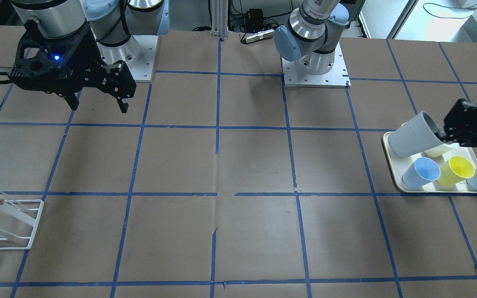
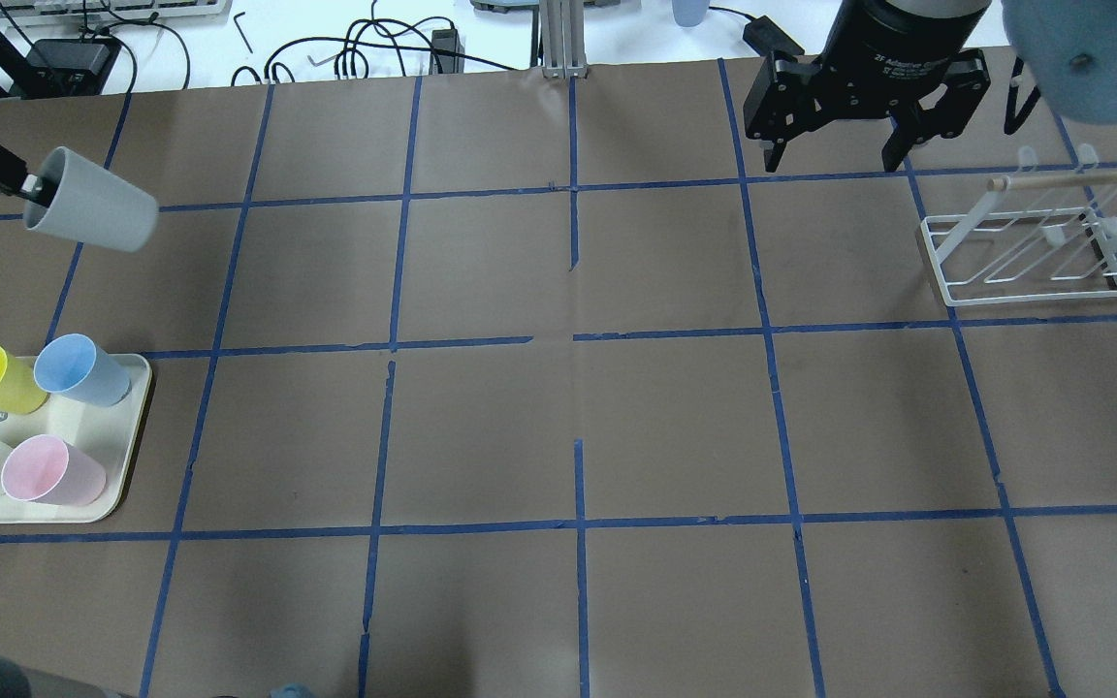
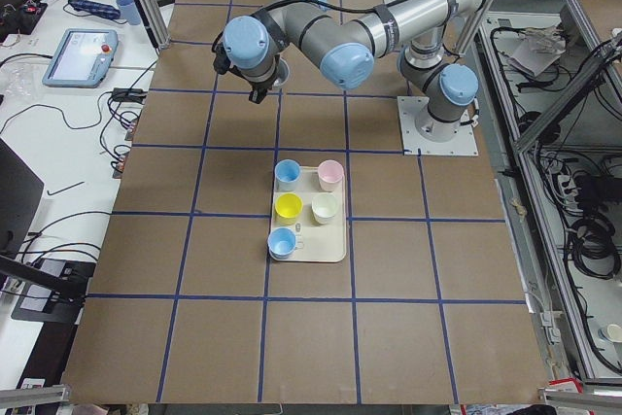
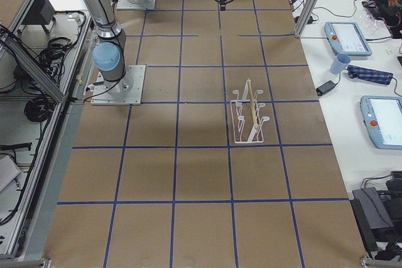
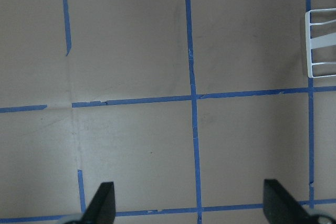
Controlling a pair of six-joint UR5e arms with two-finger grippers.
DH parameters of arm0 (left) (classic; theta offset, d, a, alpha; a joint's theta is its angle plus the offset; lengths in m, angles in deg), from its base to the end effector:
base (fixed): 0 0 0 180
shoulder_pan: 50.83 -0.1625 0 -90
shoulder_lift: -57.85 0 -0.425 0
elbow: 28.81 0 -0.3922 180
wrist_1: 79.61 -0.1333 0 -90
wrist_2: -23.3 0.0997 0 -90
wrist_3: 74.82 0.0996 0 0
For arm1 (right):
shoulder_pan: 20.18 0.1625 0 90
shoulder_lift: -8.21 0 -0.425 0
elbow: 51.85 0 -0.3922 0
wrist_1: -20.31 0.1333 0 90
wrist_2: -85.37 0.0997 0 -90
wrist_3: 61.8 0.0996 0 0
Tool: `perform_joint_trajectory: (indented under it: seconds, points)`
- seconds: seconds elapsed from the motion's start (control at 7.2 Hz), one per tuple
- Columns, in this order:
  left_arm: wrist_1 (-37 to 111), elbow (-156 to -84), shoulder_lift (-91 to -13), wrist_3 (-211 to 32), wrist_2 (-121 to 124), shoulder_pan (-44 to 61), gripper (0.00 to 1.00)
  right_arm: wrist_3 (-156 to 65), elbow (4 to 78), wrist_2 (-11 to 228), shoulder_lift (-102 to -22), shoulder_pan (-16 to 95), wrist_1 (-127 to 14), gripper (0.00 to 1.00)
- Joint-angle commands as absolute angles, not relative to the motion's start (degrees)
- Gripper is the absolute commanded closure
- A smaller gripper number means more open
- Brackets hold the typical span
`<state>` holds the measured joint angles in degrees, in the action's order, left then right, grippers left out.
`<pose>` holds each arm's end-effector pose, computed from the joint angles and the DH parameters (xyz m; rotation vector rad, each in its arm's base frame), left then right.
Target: Transfer IKEA cup to right arm and place on rack
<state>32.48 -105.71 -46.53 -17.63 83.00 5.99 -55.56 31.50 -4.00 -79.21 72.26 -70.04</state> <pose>0.1501 -0.5650 0.4469 -0.3808 -2.4601 0.1151 0.1563 -0.5112 0.5233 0.1029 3.1208 -0.1189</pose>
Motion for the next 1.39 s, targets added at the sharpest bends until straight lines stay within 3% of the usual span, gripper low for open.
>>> perform_joint_trajectory:
  seconds: [0.0, 0.69, 1.25]
  points:
    - [32.8, -114.8, -43.8, -26.7, 65.6, 11.8, 1.00, -55.6, 31.0, 2.1, -79.7, 67.8, -66.1, 0.00]
    - [31.7, -134.2, -35.6, -31.1, 30.1, 28.7, 1.00, -64.1, 28.7, 20.2, -81.1, 49.0, -47.0, 0.00]
    - [31.0, -134.1, -37.2, -31.0, 13.0, 40.2, 1.00, -70.1, 28.5, 39.4, -81.4, 40.0, -25.7, 0.00]
